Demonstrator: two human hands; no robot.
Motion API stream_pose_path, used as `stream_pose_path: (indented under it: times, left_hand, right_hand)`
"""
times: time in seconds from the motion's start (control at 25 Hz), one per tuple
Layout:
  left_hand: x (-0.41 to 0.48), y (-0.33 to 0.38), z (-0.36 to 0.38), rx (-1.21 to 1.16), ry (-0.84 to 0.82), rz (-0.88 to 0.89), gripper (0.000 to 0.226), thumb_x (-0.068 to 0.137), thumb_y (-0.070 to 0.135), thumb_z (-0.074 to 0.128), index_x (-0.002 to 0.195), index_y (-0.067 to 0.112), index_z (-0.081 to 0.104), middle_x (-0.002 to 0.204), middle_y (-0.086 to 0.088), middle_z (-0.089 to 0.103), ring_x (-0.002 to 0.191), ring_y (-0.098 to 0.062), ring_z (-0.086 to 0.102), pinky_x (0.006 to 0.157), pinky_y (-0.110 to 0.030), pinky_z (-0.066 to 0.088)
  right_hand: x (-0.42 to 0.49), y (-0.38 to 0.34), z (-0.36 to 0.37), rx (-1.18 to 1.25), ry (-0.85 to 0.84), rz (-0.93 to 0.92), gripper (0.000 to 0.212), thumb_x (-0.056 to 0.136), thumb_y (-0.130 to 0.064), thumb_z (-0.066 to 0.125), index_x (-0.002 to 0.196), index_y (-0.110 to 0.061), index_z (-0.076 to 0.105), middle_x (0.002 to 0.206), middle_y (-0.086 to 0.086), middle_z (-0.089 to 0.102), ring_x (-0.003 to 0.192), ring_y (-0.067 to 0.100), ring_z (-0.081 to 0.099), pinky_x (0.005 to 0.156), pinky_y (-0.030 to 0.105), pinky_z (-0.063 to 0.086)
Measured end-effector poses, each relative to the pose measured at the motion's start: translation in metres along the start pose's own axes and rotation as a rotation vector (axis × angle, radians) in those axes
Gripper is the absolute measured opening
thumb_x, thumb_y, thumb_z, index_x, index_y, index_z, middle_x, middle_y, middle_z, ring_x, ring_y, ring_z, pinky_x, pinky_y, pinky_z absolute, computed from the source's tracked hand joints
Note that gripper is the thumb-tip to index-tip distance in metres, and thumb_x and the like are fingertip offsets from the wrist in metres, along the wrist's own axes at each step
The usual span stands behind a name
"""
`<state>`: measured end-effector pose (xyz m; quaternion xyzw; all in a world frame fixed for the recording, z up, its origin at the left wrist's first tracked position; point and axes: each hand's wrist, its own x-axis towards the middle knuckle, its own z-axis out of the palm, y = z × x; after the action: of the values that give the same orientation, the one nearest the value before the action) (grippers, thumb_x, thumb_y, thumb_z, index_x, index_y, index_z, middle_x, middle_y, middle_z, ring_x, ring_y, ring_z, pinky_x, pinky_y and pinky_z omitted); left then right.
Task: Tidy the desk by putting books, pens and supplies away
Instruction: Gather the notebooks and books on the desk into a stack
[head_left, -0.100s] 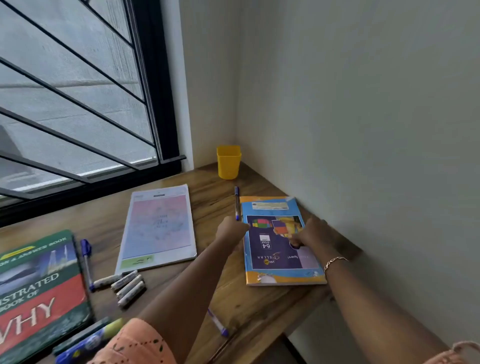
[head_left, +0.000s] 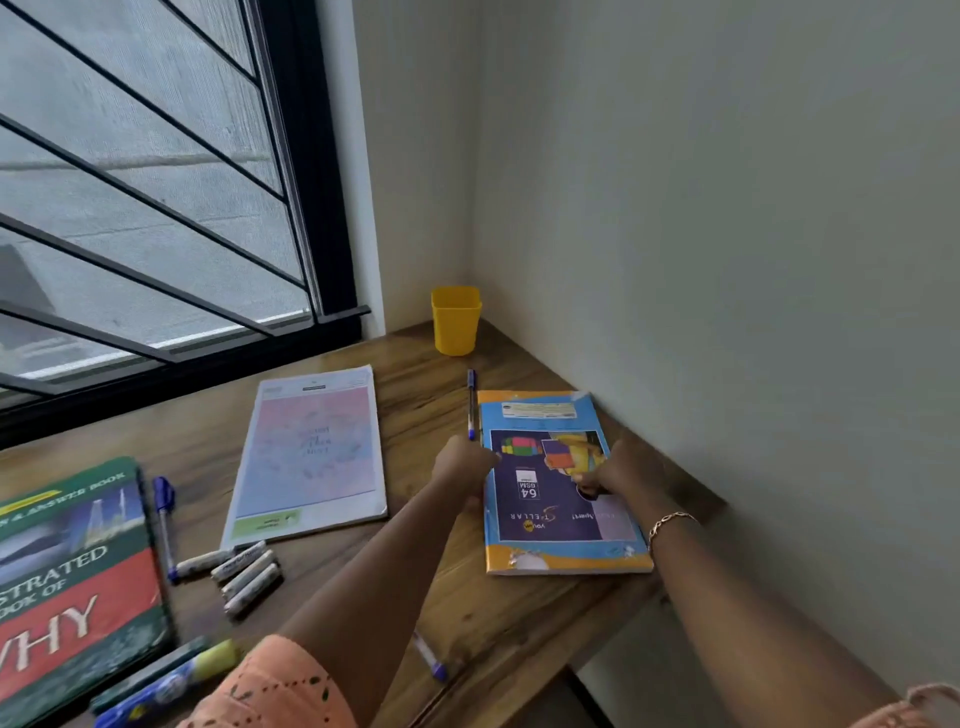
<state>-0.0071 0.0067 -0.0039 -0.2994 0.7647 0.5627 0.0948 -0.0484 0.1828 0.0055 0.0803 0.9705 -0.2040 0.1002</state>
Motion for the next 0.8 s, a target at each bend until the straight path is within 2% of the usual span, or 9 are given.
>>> stream_pose_path:
  times: [0.12,0.28,0.36,0.4,0.48,0.6,0.68,0.76,0.8]
  left_hand:
    - [0.011,-0.001,0.007,-0.015,-0.002,-0.078,0.037,0.087,0.019,0.064,0.117,0.002,0.050,0.107,-0.015,0.063,0.093,-0.026,0.064,0.079,-0.038,0.057]
    - [0.013,0.005,0.012,-0.006,0.001,-0.095,0.040,0.083,0.008,0.068,0.118,0.000,0.049,0.111,-0.016,0.062,0.099,-0.028,0.062,0.085,-0.039,0.054]
    - [0.008,0.010,0.015,-0.053,-0.025,-0.089,0.042,0.081,0.002,0.068,0.117,0.001,0.047,0.118,-0.017,0.060,0.107,-0.030,0.061,0.088,-0.042,0.053]
    - [0.003,0.014,0.018,-0.071,-0.041,-0.075,0.041,0.081,-0.001,0.067,0.116,0.001,0.046,0.120,-0.017,0.059,0.109,-0.030,0.060,0.087,-0.042,0.053]
    - [-0.006,0.021,0.017,-0.141,-0.066,-0.047,0.037,0.082,-0.006,0.063,0.113,0.003,0.046,0.120,-0.018,0.059,0.109,-0.031,0.060,0.076,-0.039,0.053]
    - [-0.026,0.038,0.005,-0.255,-0.103,0.063,0.026,0.082,-0.012,0.061,0.098,0.006,0.049,0.101,-0.014,0.062,0.087,-0.026,0.063,0.061,-0.035,0.052]
    - [-0.042,0.054,-0.009,-0.282,-0.081,0.221,0.028,0.080,-0.013,0.061,0.086,0.010,0.048,0.086,-0.008,0.060,0.072,-0.019,0.061,0.057,-0.035,0.054]
    - [-0.053,0.068,-0.023,-0.240,-0.027,0.437,0.032,0.077,-0.013,0.063,0.089,0.012,0.048,0.088,-0.009,0.062,0.075,-0.022,0.063,0.067,-0.044,0.057]
    - [-0.058,0.075,-0.031,-0.198,0.008,0.544,0.035,0.076,-0.011,0.065,0.089,0.017,0.049,0.091,-0.012,0.064,0.079,-0.026,0.066,0.071,-0.048,0.057]
  right_hand:
    - [0.013,-0.001,0.004,-0.007,-0.087,0.012,0.063,0.068,-0.033,0.080,0.117,-0.004,0.053,0.119,0.011,0.061,0.109,0.024,0.059,0.086,0.030,0.046]
    - [0.026,-0.002,0.002,0.022,-0.143,0.021,0.057,0.071,-0.034,0.078,0.112,-0.005,0.053,0.112,0.009,0.063,0.093,0.021,0.061,0.065,0.026,0.042]
    - [0.035,0.001,0.004,0.092,-0.183,0.037,0.054,0.069,-0.031,0.080,0.108,-0.004,0.054,0.105,0.011,0.064,0.083,0.020,0.057,0.063,0.026,0.042]
    - [0.038,0.003,0.005,0.158,-0.202,0.061,0.051,0.069,-0.027,0.081,0.105,-0.003,0.054,0.100,0.012,0.063,0.081,0.021,0.057,0.064,0.028,0.045]
    - [0.046,0.010,0.005,0.457,-0.220,0.077,0.041,0.067,-0.012,0.081,0.096,0.000,0.054,0.081,0.014,0.062,0.069,0.023,0.060,0.066,0.035,0.052]
    - [0.045,0.018,-0.011,0.864,-0.229,-0.011,0.034,0.063,0.005,0.078,0.086,0.007,0.053,0.049,0.010,0.060,0.036,0.017,0.056,0.044,0.026,0.048]
    - [0.040,0.017,-0.026,1.017,-0.229,-0.162,0.051,0.052,-0.004,0.081,0.093,0.012,0.055,0.057,0.014,0.063,0.042,0.022,0.058,0.048,0.028,0.048]
    - [0.034,0.010,-0.041,1.071,-0.158,-0.322,0.073,0.048,-0.019,0.083,0.110,0.007,0.054,0.087,0.016,0.067,0.069,0.028,0.065,0.067,0.038,0.053]
    - [0.031,0.005,-0.049,1.074,-0.132,-0.382,0.076,0.050,-0.021,0.084,0.116,0.000,0.052,0.098,0.013,0.066,0.082,0.028,0.066,0.075,0.040,0.054]
